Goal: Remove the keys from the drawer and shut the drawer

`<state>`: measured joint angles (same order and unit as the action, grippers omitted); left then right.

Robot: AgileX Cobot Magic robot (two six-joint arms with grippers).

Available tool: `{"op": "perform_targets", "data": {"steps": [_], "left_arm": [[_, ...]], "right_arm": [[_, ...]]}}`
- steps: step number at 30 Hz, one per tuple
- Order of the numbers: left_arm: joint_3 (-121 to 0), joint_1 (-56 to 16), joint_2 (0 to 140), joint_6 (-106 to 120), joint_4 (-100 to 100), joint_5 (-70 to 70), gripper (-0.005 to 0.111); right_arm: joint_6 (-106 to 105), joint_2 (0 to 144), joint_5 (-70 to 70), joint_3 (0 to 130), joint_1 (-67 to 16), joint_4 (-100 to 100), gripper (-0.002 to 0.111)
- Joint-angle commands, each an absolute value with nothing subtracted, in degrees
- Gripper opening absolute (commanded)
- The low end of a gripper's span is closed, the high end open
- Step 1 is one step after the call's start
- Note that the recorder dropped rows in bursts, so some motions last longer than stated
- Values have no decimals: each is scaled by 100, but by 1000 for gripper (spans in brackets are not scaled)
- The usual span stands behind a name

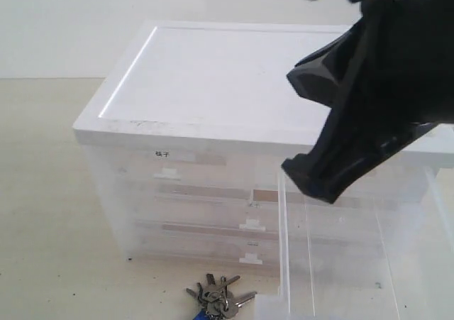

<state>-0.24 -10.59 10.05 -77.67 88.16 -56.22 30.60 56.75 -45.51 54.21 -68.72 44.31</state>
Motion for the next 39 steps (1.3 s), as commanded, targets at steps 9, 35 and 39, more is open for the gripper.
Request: {"op": "perform_targets", "data": {"steps": [9,35,39], "left_arm": [[0,-1060,2356,-8930,8452,-3392,5],[-134,-1142,5770,-4057,6539,-6996,5],[-134,-1142,5578,-3306,4828,-6798,5]], "right_arm": [[3115,5386,-4811,5461,-6853,4382,0],[4077,4198,-4564,5461,-7709,6228,0],[2772,3149,-4655,5195,-8122,4640,0]]}}
